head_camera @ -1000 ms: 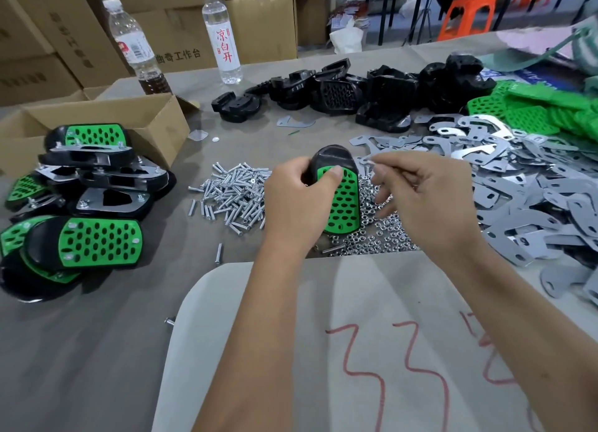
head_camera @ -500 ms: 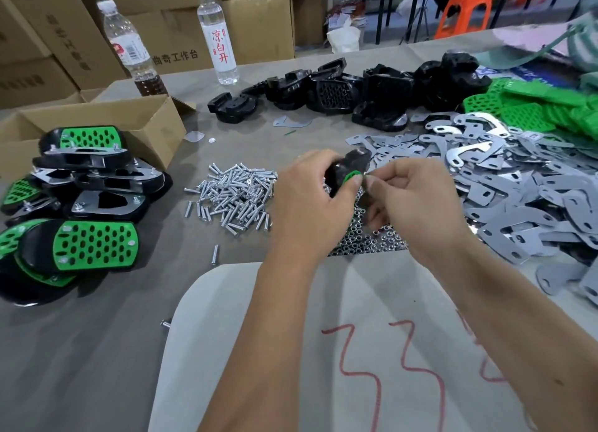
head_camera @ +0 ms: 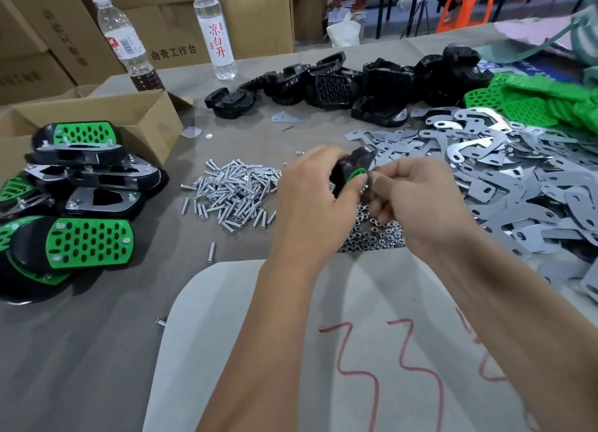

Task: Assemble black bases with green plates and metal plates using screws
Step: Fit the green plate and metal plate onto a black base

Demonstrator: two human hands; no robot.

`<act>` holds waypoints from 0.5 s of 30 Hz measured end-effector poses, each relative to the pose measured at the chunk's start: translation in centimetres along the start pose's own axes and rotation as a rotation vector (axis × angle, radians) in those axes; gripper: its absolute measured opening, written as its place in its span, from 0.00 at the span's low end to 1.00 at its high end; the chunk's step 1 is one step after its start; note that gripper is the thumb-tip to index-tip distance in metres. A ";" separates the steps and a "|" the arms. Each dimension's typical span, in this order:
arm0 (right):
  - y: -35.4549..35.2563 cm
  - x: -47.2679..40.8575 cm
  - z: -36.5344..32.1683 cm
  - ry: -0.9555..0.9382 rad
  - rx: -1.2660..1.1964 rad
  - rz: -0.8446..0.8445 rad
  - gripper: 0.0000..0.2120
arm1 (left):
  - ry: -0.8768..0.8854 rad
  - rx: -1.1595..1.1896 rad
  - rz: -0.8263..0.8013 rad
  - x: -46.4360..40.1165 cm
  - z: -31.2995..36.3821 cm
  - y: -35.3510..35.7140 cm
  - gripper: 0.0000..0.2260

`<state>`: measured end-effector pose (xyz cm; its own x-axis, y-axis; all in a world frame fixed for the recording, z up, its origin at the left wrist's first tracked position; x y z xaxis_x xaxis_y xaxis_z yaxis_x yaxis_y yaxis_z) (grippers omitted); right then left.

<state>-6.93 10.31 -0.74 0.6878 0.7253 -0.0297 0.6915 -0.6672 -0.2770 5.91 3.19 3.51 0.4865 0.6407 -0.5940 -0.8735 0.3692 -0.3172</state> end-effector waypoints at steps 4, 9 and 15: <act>-0.5 -0.2 -0.4 -0.092 0.051 0.032 0.10 | 0.015 -0.003 0.019 0.0 0.3 0.2 0.05; -0.1 -0.4 -1.1 -0.094 -0.248 -0.153 0.14 | -0.265 0.500 0.153 0.1 -1.7 -1.0 0.08; 0.5 -0.3 0.2 -0.041 -0.191 -0.358 0.17 | -0.395 0.692 -0.043 0.4 -2.5 -0.2 0.05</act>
<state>-6.78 9.79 -1.02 0.3892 0.9212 -0.0027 0.9170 -0.3877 -0.0934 6.21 1.68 1.53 0.6025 0.7596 -0.2449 -0.7086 0.6503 0.2738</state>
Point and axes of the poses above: each hand's wrist, its own x-axis away from the middle knuckle, its own y-axis out of the palm, z = x × y, the point moved 7 cm from there along -x, towards the middle knuckle, and after that the axes turned 15 degrees about x, right-handed, at the moved point
